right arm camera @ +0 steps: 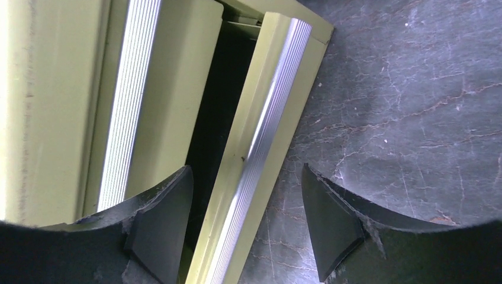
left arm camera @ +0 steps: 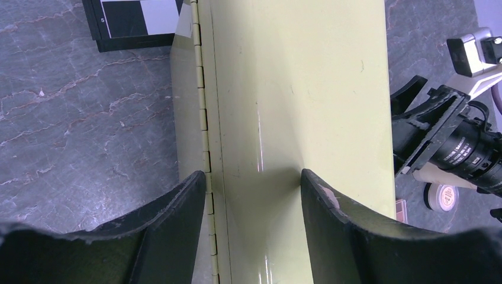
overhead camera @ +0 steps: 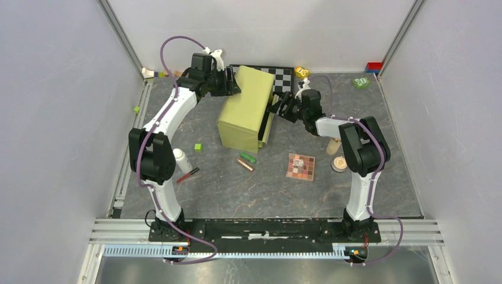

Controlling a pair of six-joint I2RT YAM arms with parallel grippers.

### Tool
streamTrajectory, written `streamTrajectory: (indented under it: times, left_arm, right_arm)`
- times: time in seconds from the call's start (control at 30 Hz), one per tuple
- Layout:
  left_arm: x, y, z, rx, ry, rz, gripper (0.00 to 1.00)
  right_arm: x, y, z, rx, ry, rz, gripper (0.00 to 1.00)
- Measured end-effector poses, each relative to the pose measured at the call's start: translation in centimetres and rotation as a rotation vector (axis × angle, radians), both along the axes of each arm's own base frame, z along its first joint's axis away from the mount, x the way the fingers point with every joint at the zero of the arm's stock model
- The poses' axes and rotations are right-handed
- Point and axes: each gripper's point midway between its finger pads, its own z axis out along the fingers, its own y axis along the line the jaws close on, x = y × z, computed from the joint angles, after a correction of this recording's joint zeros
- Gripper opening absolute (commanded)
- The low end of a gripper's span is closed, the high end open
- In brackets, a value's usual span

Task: Organize the makeup
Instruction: Open the drawer in the storage box.

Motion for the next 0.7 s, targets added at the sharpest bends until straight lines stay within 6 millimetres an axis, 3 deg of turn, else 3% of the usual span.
streamTrajectory:
  times: [0.37,0.7]
  left_arm:
    - [0.0,0.0,0.0,0.000,0.000,0.001,0.63]
    - [0.1,0.2,0.1,0.010,0.007,0.010,0.62]
  right_arm:
    - [0.4,1.1,-0.2,-0.279,-0.002,-0.008,0.68]
    - [0.9,-3.0,-0.2,-0.611,-0.002,-0.096,0.62]
